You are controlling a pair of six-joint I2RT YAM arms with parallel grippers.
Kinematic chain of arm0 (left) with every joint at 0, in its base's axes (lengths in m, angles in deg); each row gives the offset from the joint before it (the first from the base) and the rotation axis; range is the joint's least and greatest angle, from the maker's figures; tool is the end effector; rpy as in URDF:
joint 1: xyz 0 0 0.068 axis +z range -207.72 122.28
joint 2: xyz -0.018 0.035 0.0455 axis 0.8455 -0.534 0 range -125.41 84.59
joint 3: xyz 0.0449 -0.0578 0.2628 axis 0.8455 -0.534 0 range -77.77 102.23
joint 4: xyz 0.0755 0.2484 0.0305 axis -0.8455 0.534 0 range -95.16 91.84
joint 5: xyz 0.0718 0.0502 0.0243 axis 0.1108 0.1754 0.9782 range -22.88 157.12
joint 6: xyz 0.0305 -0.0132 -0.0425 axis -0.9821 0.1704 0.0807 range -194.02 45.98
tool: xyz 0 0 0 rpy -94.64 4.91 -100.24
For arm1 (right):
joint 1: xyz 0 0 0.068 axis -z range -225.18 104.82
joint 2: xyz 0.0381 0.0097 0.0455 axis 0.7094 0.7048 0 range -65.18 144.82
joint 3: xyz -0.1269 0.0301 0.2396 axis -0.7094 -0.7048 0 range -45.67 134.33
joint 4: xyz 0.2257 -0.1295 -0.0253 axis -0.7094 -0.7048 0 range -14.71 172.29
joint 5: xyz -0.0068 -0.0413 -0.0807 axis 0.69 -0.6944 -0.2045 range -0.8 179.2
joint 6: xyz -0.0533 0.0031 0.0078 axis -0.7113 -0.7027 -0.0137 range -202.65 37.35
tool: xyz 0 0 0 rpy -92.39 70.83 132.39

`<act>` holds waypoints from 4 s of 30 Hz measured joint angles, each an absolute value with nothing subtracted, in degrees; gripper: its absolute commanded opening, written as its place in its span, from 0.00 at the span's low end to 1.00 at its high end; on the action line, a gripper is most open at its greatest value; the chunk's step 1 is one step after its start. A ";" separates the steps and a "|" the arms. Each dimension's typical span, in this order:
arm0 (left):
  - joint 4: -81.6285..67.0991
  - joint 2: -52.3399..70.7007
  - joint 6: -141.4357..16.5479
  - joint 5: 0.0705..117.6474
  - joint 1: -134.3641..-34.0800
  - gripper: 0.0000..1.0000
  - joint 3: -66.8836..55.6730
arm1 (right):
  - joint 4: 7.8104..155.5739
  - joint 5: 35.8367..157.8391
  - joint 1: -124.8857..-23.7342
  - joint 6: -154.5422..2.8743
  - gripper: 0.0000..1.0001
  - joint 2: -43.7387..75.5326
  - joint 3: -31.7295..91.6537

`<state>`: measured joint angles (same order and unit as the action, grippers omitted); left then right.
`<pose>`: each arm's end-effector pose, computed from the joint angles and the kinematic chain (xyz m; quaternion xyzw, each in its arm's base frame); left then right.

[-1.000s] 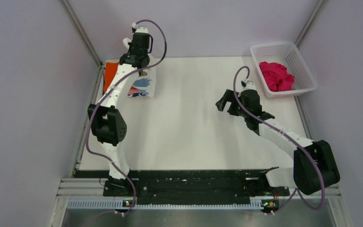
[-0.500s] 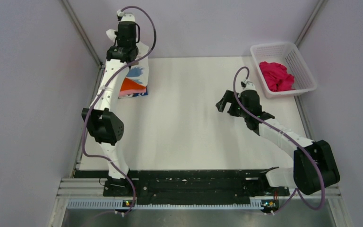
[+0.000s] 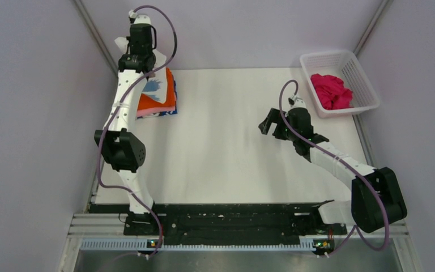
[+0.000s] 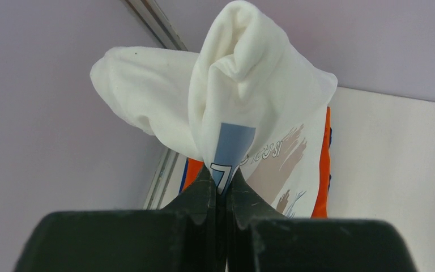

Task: Fold and stack the t-shirts
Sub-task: Put the neatly folded tshirt into the corner of the board with the left arm, then smooth out wrinkles on the folded tshirt

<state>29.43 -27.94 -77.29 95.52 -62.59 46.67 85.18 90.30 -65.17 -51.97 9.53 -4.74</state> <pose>0.4454 -0.0209 0.4260 -0.0783 0.8145 0.1967 0.5402 0.2642 0.0968 0.2255 0.0763 0.8665 0.2185 0.4422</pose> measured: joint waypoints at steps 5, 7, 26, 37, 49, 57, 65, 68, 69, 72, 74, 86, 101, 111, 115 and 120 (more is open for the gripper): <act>29.49 -30.79 -76.99 93.62 -62.19 0.00 49.12 | 84.53 90.28 -65.17 -52.23 0.99 9.62 -4.72; 29.60 -31.81 -76.83 92.81 -62.19 0.00 49.47 | 84.33 90.28 -65.17 -52.39 0.99 9.62 -4.70; 29.41 -38.70 -68.22 80.99 -55.44 0.00 53.79 | 82.76 87.09 -65.17 -53.09 0.99 10.56 -4.18; 29.14 -46.33 -66.62 75.35 -45.93 0.00 49.84 | 81.66 85.95 -65.15 -53.13 0.99 14.32 -2.06; 28.20 -49.21 -66.60 75.57 -44.25 0.99 49.29 | 81.25 85.32 -65.15 -53.63 0.99 14.67 -1.60; 28.88 -48.62 -65.77 82.34 -45.65 0.99 49.27 | 80.11 85.10 -65.13 -53.74 0.99 14.85 -1.27; 28.90 -42.50 -68.00 88.77 -55.05 0.99 49.18 | 79.83 84.62 -65.13 -54.16 0.99 14.85 -1.27; 28.40 -40.66 -67.63 82.30 -58.00 0.99 49.18 | 79.76 84.31 -65.13 -54.18 0.99 14.85 -1.27; 28.27 -40.49 -67.39 80.77 -58.28 0.99 49.20 | 79.70 84.27 -65.13 -54.22 0.99 14.85 -1.27; 28.44 -40.66 -66.58 77.14 -58.02 0.95 49.18 | 79.65 84.16 -65.13 -54.53 0.99 14.85 -1.27; 28.55 -41.12 -66.47 75.55 -57.47 0.91 49.18 | 79.65 83.92 -65.13 -54.62 0.99 14.85 -1.27; 31.09 -52.47 -69.77 76.05 -59.02 0.75 51.83 | 79.61 83.02 -65.13 -55.08 0.99 16.11 -1.27; 31.61 -54.78 -72.26 85.32 -60.36 0.60 52.20 | 79.59 83.02 -64.80 -55.23 0.99 17.62 -1.27; 31.24 -54.63 -72.81 88.75 -60.42 0.45 51.89 | 79.63 83.00 -64.78 -55.23 0.99 17.71 -1.27; 31.07 -54.63 -73.36 89.60 -60.47 0.39 51.87 | 79.61 83.00 -64.76 -55.23 0.99 17.71 -1.27; 30.87 -54.54 -73.66 89.88 -60.47 0.48 51.87 | 79.59 83.00 -64.76 -55.23 0.99 17.95 -1.27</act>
<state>30.87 -54.54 -73.66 89.88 -60.47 51.87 79.59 83.00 -64.76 -55.23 17.95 -1.27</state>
